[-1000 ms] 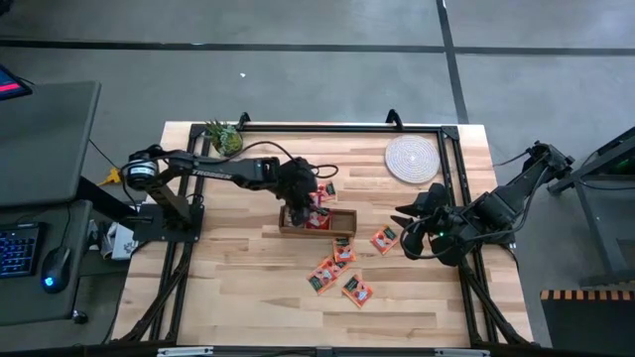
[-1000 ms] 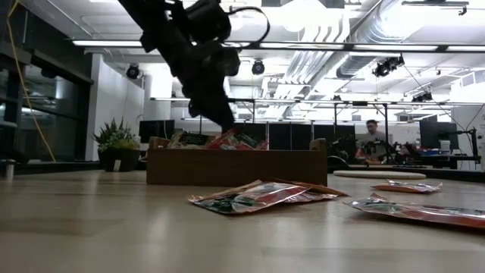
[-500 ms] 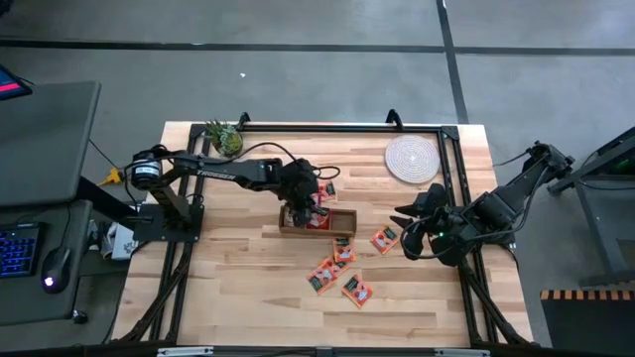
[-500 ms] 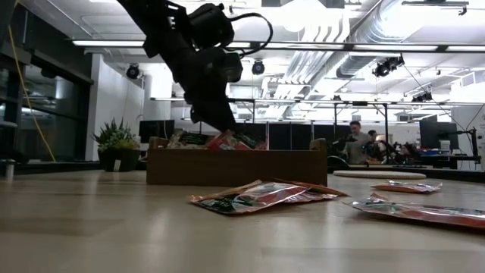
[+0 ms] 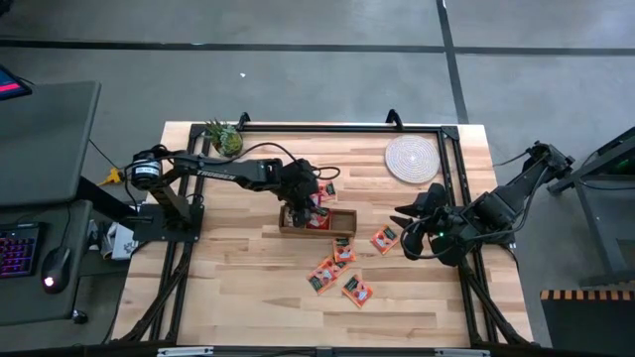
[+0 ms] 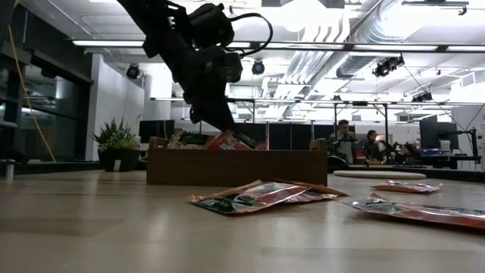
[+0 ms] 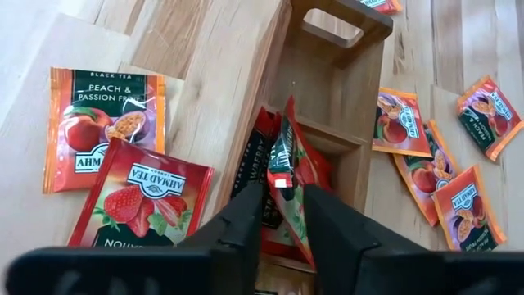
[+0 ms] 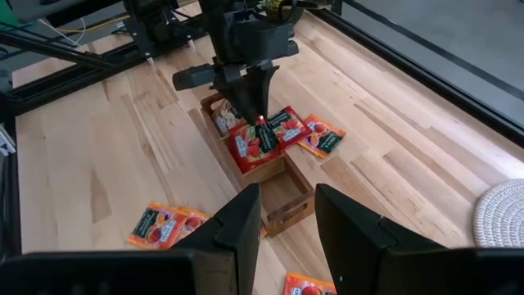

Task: Pick & Place Tea
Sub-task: Put the red tea bag into the middle section of the brown wooden organizer

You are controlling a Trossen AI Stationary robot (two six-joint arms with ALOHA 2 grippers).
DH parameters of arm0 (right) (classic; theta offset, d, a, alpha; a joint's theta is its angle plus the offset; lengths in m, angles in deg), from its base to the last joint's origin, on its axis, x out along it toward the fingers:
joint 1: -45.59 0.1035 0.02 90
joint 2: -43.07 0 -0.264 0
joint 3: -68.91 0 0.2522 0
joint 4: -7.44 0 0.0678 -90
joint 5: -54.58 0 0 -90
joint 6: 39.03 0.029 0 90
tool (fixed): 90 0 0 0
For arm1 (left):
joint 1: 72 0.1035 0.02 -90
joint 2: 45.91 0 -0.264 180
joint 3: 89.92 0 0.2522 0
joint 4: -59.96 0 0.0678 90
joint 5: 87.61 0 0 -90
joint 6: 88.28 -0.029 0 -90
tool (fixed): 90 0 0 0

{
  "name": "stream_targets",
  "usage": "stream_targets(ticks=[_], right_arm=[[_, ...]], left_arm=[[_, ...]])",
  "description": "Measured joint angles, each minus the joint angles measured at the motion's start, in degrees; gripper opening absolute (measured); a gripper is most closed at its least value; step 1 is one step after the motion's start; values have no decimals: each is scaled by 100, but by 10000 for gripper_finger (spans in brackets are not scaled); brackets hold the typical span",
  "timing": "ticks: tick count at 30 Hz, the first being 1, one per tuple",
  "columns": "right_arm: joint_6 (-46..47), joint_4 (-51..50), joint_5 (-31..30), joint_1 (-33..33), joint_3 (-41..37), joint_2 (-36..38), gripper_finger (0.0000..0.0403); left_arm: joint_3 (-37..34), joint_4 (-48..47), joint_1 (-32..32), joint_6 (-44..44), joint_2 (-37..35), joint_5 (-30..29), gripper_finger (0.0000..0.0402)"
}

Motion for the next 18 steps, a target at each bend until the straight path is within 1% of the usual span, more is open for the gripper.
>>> stream_targets(ticks=[5,7,18], right_arm=[[0,-2,0,0,0,0,114],[-3,-2,0,-2,0,0,114],[-66,-9,-4,-1,0,0,114]], left_arm=[[0,2,0,0,0,12,22],[0,2,0,2,0,4,6],[0,51,0,152,0,-333,1]])
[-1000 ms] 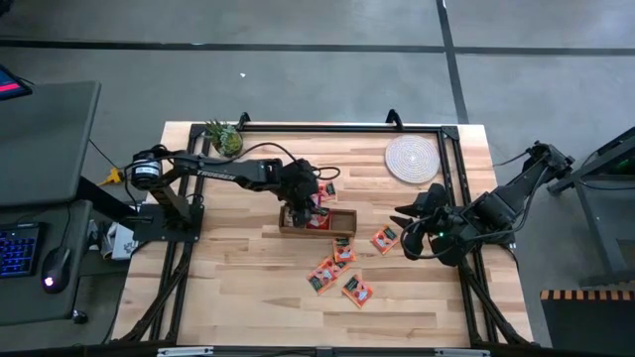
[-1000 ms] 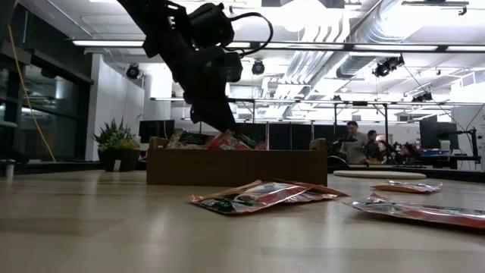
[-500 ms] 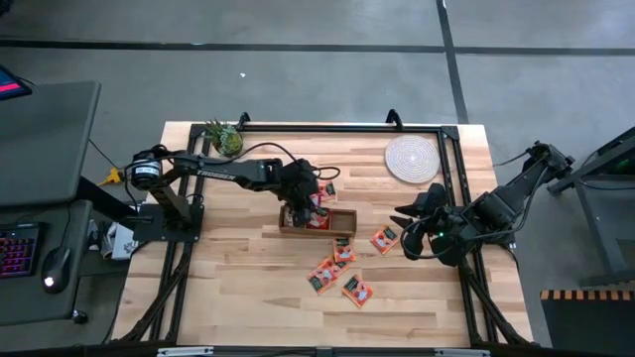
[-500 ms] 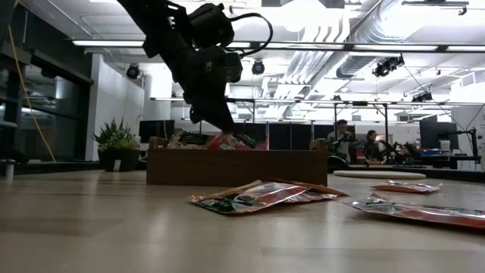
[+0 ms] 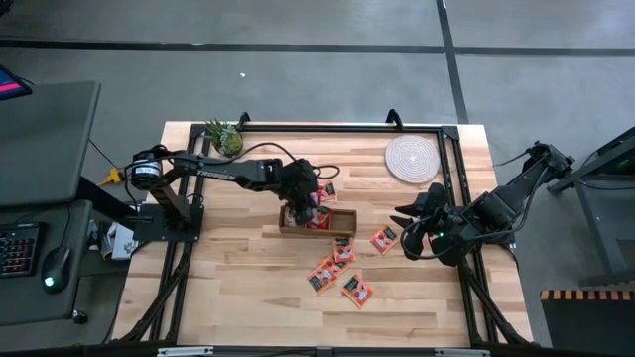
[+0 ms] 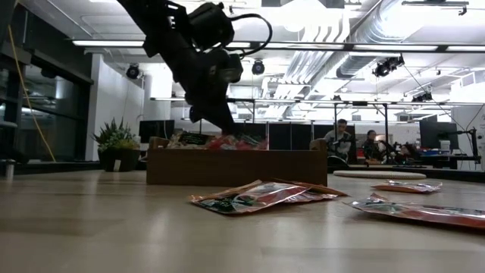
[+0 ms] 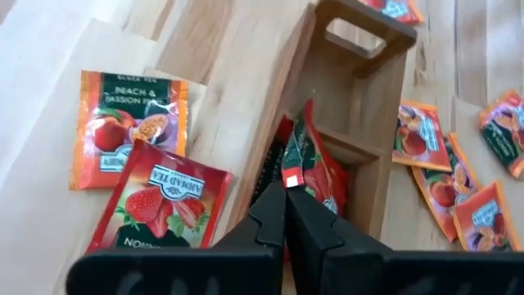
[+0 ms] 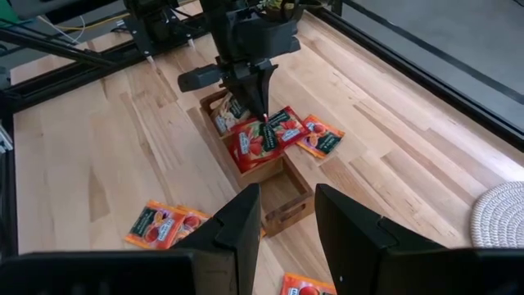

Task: Pick & Place Tea
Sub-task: Put the red tea bag into the middle section of the brown wooden organizer

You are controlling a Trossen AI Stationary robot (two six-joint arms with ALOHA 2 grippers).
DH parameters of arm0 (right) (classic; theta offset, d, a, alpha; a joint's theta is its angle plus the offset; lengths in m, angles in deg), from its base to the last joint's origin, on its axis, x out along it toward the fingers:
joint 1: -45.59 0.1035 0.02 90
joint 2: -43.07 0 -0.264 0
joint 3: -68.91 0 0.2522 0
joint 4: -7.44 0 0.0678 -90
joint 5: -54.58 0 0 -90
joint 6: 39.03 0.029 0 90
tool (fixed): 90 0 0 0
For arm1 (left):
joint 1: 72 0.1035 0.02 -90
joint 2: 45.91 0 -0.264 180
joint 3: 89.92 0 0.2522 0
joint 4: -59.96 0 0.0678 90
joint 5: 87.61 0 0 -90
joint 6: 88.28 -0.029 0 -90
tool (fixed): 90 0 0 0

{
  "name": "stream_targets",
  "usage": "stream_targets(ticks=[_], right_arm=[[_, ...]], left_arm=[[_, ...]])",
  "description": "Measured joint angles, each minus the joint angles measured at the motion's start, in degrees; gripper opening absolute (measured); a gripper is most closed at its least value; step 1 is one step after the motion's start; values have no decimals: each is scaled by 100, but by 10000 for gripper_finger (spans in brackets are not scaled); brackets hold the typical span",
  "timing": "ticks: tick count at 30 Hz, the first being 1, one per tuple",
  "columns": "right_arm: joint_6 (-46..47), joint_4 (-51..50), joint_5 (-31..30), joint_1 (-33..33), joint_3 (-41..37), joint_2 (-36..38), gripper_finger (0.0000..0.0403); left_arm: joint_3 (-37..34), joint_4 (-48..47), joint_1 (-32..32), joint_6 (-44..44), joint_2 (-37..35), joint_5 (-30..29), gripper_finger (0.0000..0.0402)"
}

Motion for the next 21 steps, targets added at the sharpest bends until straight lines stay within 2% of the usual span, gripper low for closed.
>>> stream_targets(ticks=[12,21], right_arm=[[0,-23,-35,1,0,0,114],[0,-43,-37,-1,0,0,114]], left_arm=[[0,396,-183,315,-50,-362,0],[0,383,-732,831,-48,-1582,0]])
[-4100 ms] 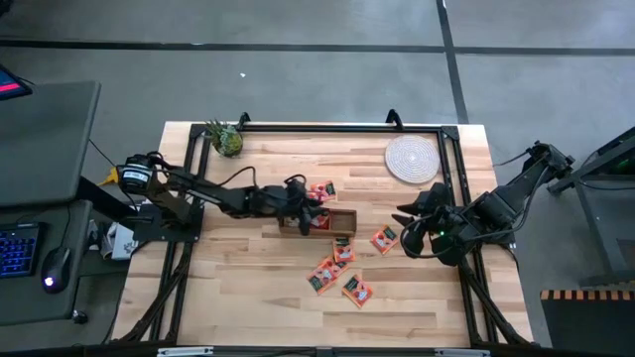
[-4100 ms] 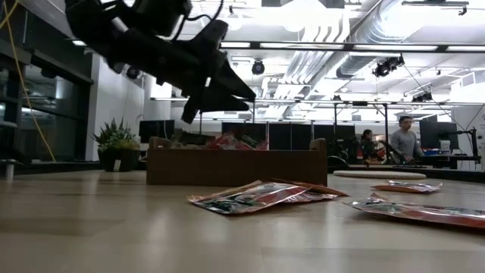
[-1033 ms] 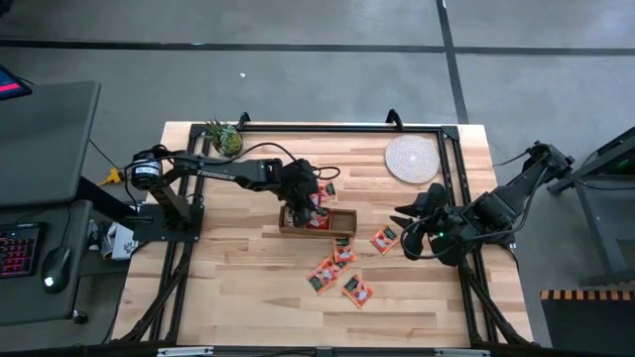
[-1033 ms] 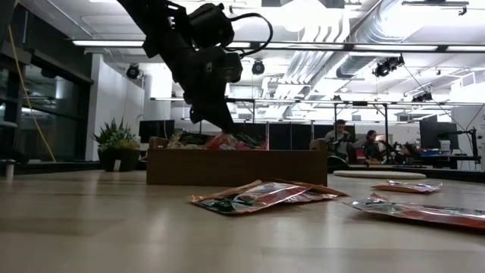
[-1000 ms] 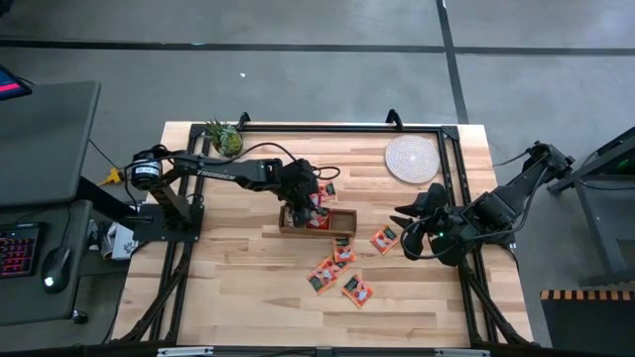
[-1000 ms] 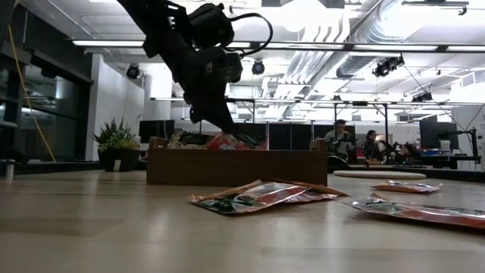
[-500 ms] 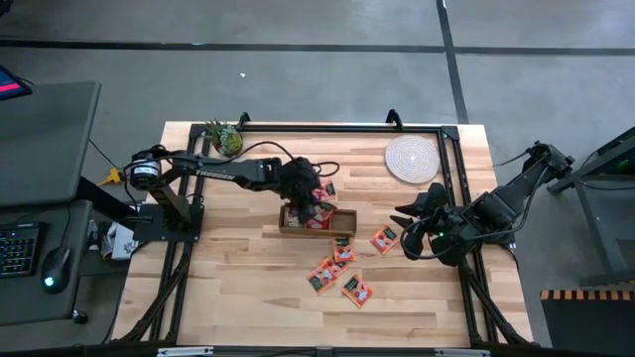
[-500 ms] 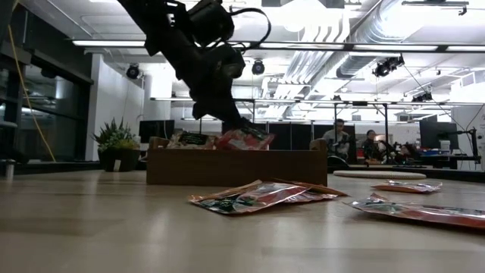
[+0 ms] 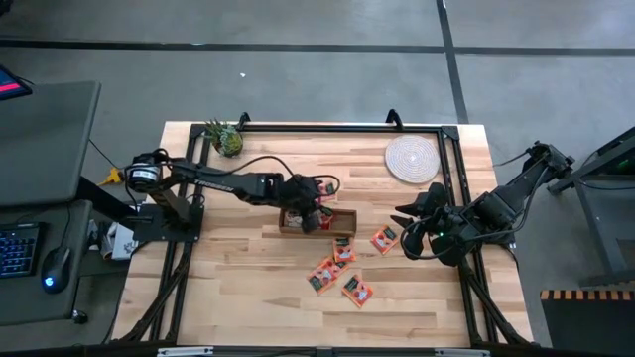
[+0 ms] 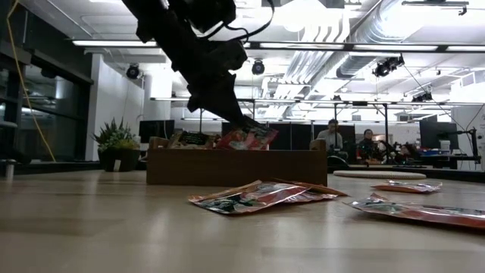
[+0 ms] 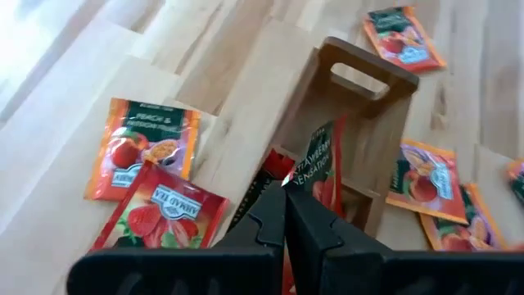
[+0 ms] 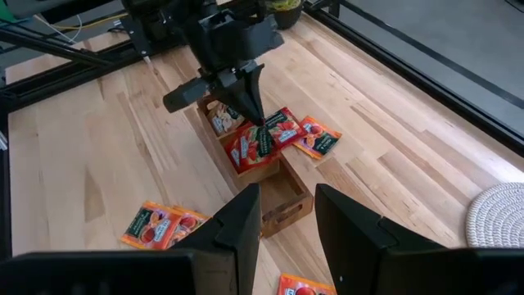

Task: Pick & Place Tea
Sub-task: Put the red tea bag into the middle section of the brown wooden organizer

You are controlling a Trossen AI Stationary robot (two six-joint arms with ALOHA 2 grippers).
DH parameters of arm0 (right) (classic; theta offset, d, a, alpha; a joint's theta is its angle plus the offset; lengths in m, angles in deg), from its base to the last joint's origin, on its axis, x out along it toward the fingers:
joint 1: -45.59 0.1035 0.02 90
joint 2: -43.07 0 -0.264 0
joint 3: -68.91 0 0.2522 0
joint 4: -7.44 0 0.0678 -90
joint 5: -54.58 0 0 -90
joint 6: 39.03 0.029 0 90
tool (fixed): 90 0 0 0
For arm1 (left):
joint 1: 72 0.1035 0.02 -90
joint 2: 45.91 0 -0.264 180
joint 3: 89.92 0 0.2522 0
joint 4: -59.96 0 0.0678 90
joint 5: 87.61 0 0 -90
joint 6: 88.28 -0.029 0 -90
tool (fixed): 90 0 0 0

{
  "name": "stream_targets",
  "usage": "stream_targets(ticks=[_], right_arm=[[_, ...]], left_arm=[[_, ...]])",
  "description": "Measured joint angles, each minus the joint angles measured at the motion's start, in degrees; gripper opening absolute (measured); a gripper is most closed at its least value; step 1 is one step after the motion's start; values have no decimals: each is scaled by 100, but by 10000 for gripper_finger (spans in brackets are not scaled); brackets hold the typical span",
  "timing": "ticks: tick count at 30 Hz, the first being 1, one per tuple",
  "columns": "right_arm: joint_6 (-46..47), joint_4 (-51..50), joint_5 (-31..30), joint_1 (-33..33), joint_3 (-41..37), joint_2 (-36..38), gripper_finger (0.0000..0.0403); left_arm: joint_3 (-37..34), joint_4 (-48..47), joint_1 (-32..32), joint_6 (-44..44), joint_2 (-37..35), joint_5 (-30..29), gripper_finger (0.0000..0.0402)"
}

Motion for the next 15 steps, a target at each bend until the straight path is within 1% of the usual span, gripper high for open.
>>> stream_targets(ticks=[4,8,15], right_arm=[[0,-2,0,0,0,0,114],[4,-2,0,0,0,0,114],[-2,-2,0,1,0,0,114]], left_arm=[[0,-53,-79,378,-2,-300,0],[0,-350,-70,822,-1,-492,0],[0,-458,-79,984,0,-454,0]])
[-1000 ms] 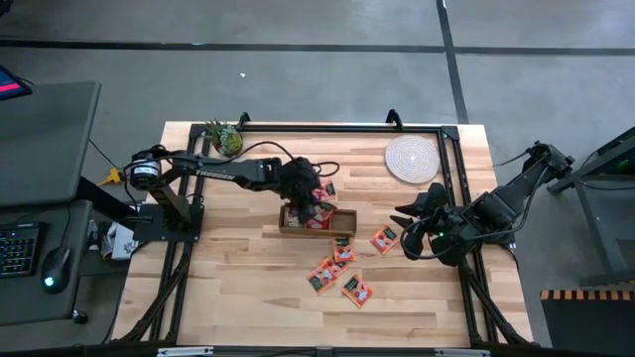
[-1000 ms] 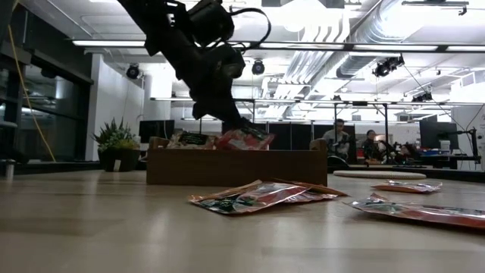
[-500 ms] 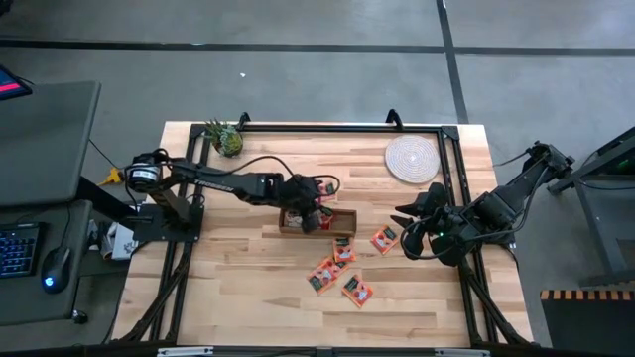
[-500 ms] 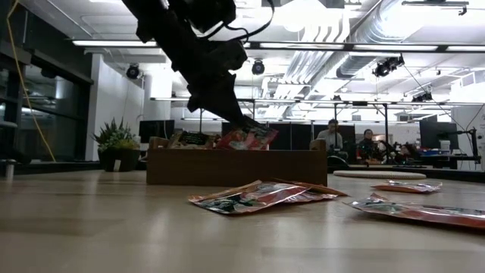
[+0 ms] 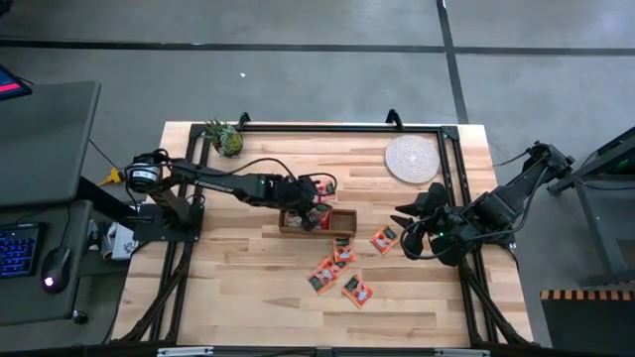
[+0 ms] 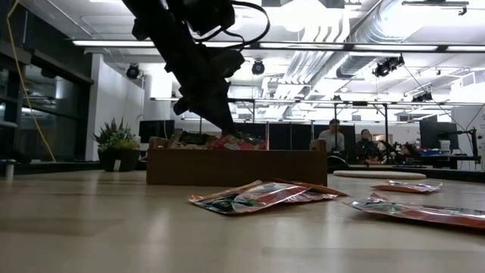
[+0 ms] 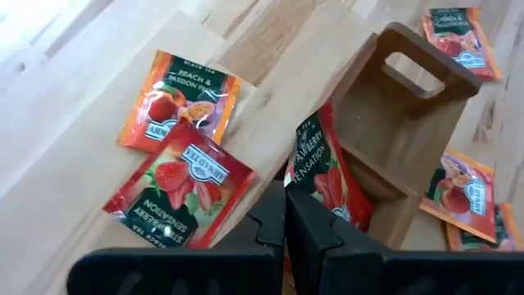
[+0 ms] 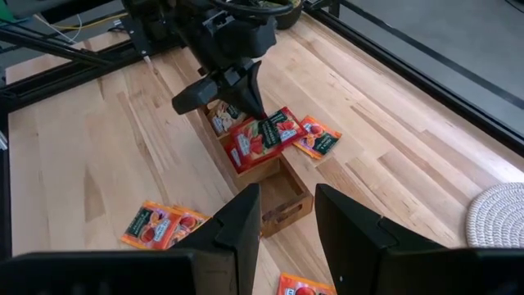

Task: Pick & Place Tea
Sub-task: Put the red tea bag into the middle section of the brown wooden organizer

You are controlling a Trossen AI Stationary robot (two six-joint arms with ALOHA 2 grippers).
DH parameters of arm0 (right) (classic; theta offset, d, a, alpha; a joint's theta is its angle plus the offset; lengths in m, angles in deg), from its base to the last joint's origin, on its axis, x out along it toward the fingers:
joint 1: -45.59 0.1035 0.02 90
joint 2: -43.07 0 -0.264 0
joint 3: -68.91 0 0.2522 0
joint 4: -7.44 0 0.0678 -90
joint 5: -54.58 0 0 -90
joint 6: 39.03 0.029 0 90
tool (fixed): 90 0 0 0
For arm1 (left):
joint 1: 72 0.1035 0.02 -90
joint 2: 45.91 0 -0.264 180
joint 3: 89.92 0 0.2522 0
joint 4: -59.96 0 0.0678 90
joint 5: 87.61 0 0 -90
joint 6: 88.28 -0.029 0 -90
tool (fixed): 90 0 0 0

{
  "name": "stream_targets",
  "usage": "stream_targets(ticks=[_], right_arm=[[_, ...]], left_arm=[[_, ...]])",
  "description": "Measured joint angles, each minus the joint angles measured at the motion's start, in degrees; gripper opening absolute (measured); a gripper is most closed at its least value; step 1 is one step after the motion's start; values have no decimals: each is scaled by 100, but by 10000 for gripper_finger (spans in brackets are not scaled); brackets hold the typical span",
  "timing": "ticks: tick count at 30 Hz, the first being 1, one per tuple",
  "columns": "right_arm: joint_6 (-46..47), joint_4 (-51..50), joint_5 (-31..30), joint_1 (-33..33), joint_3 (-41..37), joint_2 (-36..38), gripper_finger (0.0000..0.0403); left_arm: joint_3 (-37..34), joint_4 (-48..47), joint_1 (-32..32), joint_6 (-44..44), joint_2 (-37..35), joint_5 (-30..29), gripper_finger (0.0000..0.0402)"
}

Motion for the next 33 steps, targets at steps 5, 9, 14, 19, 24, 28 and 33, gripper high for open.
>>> stream_targets(ticks=[5,9,14,19,24,28,33], right_arm=[[-41,0,0,0,0,0,114],[-125,0,0,-1,0,0,114],[-129,2,-66,-1,0,0,114],[-129,2,-66,-1,0,0,114],[-129,2,-66,-1,0,0,114],[-129,2,-66,-1,0,0,114],[-134,2,-63,-1,0,0,114]], left_arm=[[0,3,-214,152,0,-129,0],[0,-6,-364,283,0,-316,0],[0,-18,-446,592,0,-656,0],[0,-22,-433,767,0,-694,0],[0,-28,-479,905,0,-724,0],[0,-24,-608,978,0,-962,0],[0,-42,-627,1020,2,-1019,0]])
